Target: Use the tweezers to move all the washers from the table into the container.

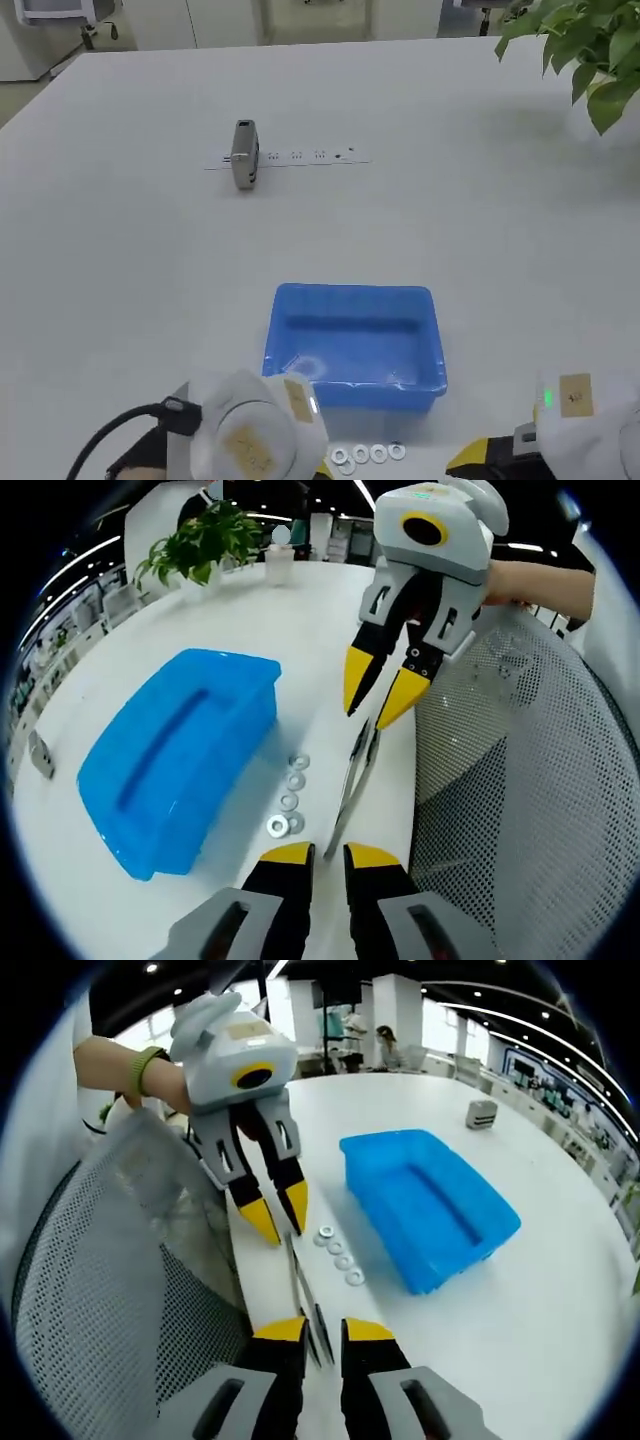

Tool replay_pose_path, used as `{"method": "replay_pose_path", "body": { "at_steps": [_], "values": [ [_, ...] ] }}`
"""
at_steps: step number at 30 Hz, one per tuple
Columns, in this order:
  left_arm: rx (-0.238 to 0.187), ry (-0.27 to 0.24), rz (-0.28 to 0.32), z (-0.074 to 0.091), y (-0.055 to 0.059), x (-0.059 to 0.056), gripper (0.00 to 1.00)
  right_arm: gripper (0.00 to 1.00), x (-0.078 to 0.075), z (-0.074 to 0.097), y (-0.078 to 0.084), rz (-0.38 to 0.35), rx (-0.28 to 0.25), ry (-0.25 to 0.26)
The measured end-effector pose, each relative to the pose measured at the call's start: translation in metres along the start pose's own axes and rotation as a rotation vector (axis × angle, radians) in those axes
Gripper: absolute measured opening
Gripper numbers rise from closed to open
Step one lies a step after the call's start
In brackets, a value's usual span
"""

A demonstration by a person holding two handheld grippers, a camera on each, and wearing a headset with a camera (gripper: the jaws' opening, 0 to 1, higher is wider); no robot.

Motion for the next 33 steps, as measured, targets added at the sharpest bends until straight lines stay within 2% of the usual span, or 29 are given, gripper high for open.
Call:
{"method": "replay_pose_path", "body": {
  "at_steps": [4,7,10,11,14,21,24,33],
  "values": [
    [0.009,0.008,-0.045,-0.003,-0.001,0.0,0.03,0.08,0.0,-0.004,0.005,0.037,0.036,-0.012],
    [0.016,0.012,-0.075,-0.005,-0.003,-0.002,0.0,0.09,0.001,-0.007,0.005,0.049,0.043,-0.026],
    [0.015,0.034,-0.103,-0.006,-0.004,-0.004,0.0,0.09,0.002,-0.008,0.004,0.051,0.041,-0.033],
    [0.002,0.044,-0.142,-0.006,-0.006,-0.006,0.0,0.09,0.002,-0.009,0.004,0.052,0.037,-0.032],
    [0.007,0.038,-0.153,-0.004,-0.006,-0.007,0.0,0.1,0.002,-0.01,0.003,0.053,0.026,-0.037],
    [-0.024,0.036,-0.166,0.011,-0.017,-0.009,0.0,0.11,0.002,-0.012,0.002,0.059,0.013,-0.05],
    [-0.038,0.029,-0.18,0.022,-0.025,-0.012,0.0,0.11,0.003,-0.013,0.0,0.062,0.0,-0.055],
    [-0.044,0.015,-0.191,0.047,-0.047,-0.016,0.0,0.09,0.006,-0.018,-0.012,0.069,-0.054,-0.069]
  ]
}}
Point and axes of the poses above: the centre of the closed fingertips' face, and the gripper's own axes: z roughly backward along the fingers, x roughly to its left, y roughly out of its underside, the point moved 4 cm from there along z, roughly backward along the fingers, and after that the axes turned 6 degrees about -x, right-handed, at the moved point
